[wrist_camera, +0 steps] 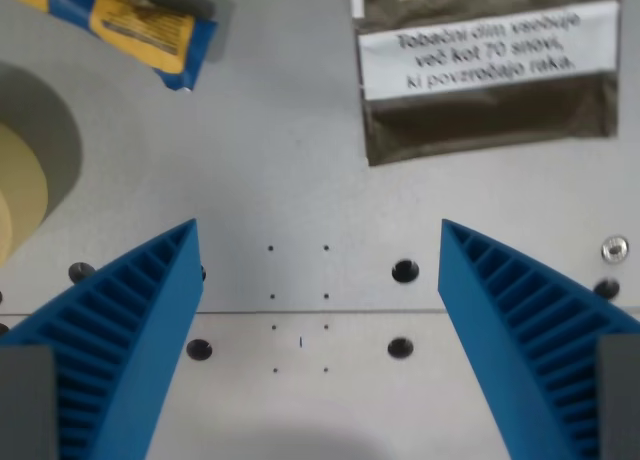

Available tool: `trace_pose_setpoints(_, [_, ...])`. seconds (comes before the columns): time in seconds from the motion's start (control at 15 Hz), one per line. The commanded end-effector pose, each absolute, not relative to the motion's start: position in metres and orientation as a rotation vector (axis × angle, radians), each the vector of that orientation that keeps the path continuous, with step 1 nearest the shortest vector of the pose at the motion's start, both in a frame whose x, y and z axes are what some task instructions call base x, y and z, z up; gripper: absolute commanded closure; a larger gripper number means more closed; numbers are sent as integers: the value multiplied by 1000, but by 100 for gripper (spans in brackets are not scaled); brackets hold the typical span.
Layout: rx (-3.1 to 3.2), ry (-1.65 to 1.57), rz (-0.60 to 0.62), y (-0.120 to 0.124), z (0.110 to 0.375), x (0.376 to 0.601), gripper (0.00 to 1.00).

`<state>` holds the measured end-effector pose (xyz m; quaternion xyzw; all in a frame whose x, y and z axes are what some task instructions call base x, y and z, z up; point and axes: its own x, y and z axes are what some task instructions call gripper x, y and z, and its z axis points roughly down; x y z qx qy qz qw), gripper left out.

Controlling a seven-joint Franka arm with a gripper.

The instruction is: Move above the blue bag

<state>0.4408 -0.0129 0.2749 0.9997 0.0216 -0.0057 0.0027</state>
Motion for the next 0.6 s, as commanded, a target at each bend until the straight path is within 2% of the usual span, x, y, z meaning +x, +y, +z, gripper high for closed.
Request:
trace_pose_setpoints(0.07, [3127,476,21,-3,268,447,0])
trace_pose_setpoints(0.6, [3060,895,17,32,241,464,0])
